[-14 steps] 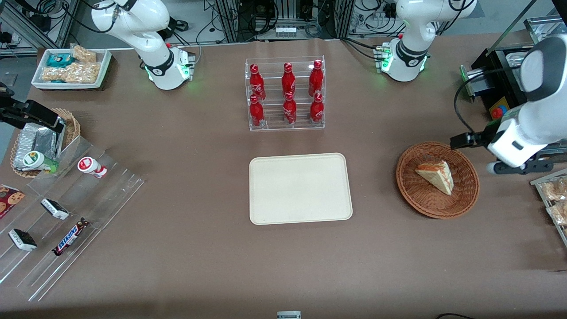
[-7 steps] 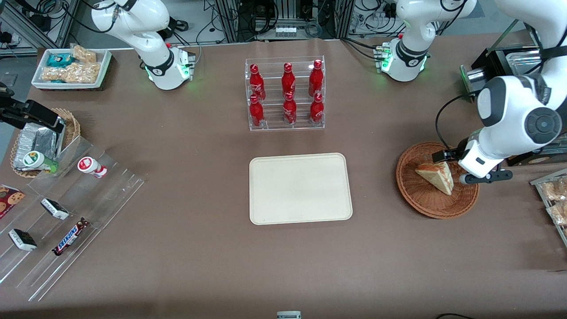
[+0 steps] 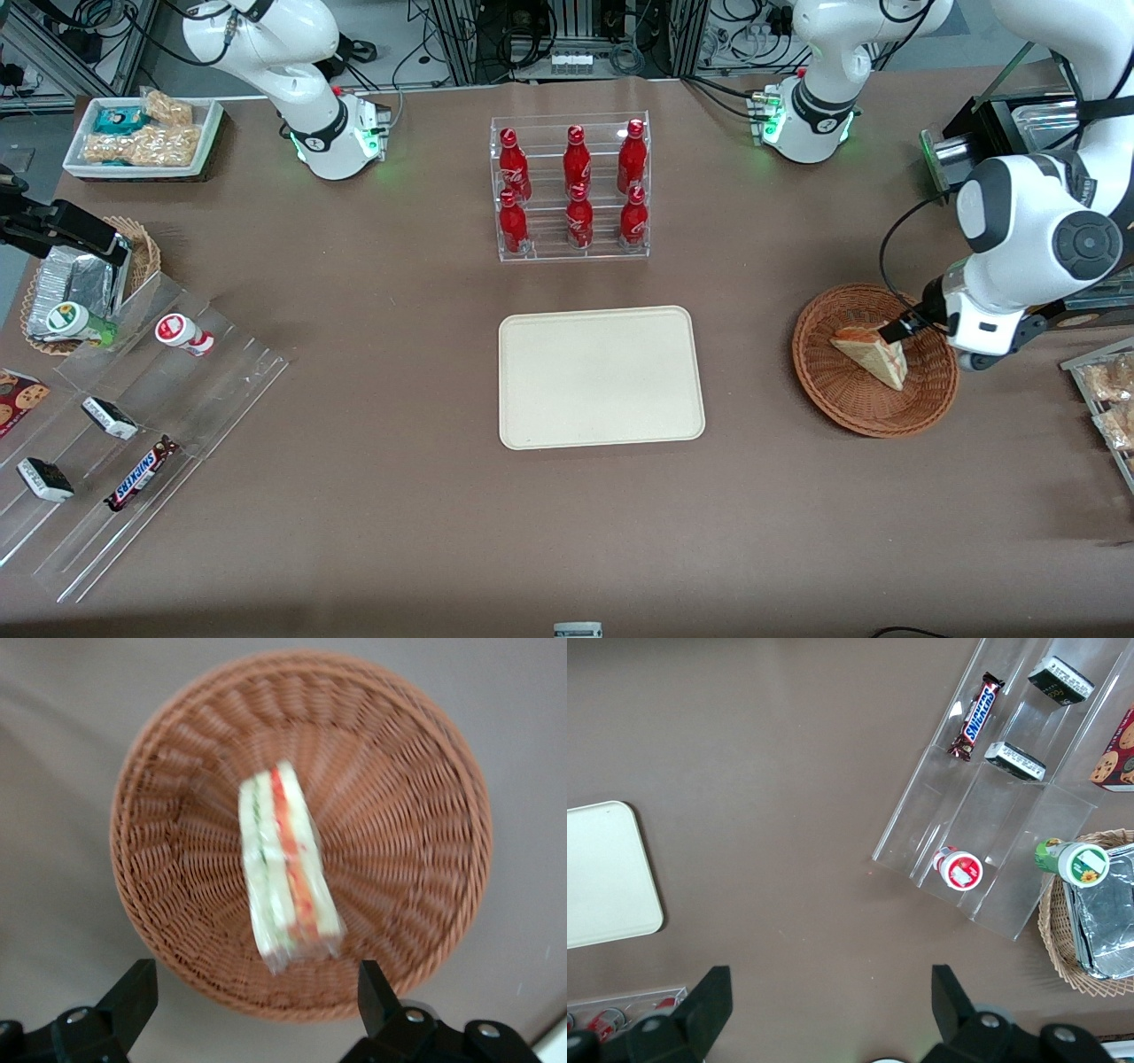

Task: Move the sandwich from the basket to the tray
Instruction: 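Lower the left gripper and close it on the wrapped sandwich, then lift the sandwich and carry it over the cream tray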

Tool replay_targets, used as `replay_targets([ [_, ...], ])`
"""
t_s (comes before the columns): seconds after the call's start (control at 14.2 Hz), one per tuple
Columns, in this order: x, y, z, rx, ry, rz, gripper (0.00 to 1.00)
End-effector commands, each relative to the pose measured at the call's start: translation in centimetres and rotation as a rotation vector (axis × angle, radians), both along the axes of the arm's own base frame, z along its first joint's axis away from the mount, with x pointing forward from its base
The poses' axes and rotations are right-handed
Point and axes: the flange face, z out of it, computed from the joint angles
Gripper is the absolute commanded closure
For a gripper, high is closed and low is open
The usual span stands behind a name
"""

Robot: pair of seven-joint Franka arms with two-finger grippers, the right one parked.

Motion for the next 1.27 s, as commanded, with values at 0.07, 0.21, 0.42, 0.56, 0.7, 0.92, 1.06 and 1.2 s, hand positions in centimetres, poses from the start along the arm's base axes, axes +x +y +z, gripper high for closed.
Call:
replay_targets([
  [0.07,-1.4,0.2,-2.3,0.021,-0.071,0.253,0.00],
  [0.21,-1.5,0.1,-4.0,0.021,-0.080,0.344,0.00],
  [0.42,-0.8,-1.2,-6.5,0.013,-0.095,0.468,0.00],
  [0.56,-0.8,-1.8,-7.4,0.015,-0.085,0.475,0.00],
  [0.7,-1.0,-1.9,-8.0,0.018,-0.067,0.476,0.47],
  [0.92,-0.9,-1.9,-7.5,0.019,-0.060,0.466,0.95],
  [1.06,0.2,-1.9,-6.0,0.018,-0.069,0.450,0.96],
  [1.2,2.5,-2.3,-2.8,0.021,-0.049,0.419,0.97],
])
